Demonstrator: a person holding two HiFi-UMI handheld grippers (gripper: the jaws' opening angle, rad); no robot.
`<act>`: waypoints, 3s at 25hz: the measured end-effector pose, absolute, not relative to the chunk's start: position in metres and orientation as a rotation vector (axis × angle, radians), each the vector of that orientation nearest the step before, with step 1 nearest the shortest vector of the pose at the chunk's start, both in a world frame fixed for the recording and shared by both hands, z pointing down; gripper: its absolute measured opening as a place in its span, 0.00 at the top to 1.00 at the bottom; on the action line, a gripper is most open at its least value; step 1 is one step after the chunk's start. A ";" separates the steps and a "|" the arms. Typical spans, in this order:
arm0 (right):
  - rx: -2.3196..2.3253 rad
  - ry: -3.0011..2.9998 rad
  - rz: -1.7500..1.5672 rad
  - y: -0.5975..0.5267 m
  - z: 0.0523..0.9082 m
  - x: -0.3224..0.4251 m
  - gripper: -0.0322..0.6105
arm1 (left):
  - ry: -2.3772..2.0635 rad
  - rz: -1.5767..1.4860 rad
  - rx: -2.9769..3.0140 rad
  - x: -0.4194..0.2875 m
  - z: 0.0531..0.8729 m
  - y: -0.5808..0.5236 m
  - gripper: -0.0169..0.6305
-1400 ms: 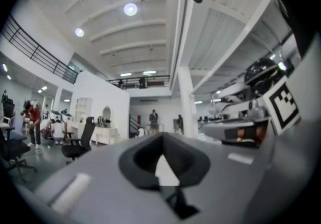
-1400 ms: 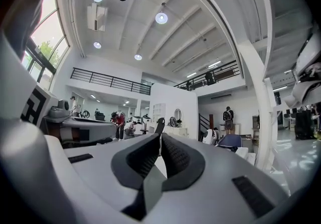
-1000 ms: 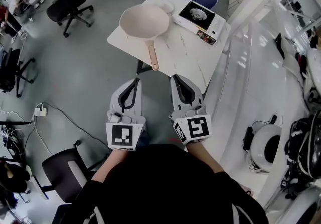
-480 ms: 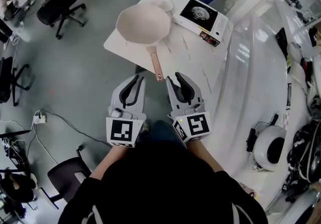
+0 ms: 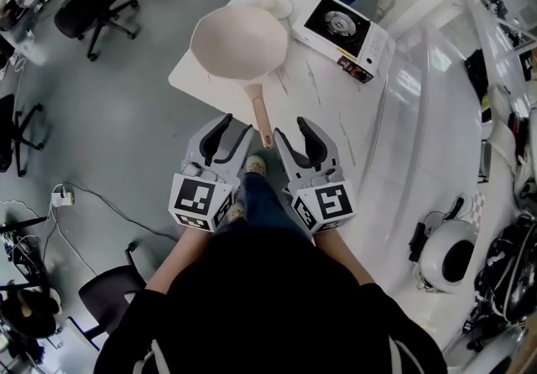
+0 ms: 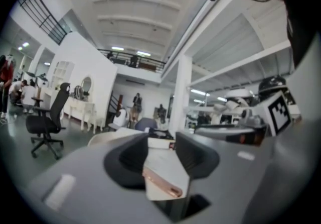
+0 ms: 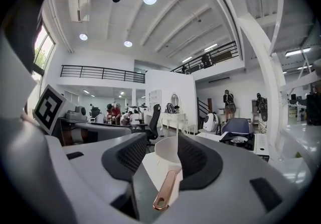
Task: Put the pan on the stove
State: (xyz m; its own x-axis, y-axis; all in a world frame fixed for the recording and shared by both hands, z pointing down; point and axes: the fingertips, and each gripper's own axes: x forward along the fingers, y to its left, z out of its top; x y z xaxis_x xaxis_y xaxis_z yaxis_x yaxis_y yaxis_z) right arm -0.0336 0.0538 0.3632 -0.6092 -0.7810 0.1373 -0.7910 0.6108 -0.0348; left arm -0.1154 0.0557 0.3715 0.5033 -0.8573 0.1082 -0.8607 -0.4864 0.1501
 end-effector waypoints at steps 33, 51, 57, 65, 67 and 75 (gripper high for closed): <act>0.323 -2.542 1.029 -0.018 0.546 -0.058 0.61 | -0.869 -0.004 1.890 -0.088 0.564 -0.061 0.48; -0.186 -2.468 1.241 0.031 0.561 -0.098 0.60 | -0.327 -0.123 1.984 -0.037 0.567 -0.063 0.48; -0.192 -2.476 1.269 0.029 0.561 -0.098 0.60 | -0.314 -0.102 2.058 -0.035 0.564 -0.065 0.56; -0.192 -2.498 1.242 0.029 0.555 -0.100 0.60 | -0.305 -0.115 2.049 -0.036 0.558 -0.063 0.60; -0.194 -2.512 1.247 0.028 0.551 -0.100 0.60 | -0.305 -0.121 2.053 -0.036 0.554 -0.064 0.60; -0.203 -2.549 1.310 0.020 0.533 -0.100 0.60 | -0.308 -0.141 2.063 -0.034 0.541 -0.069 0.59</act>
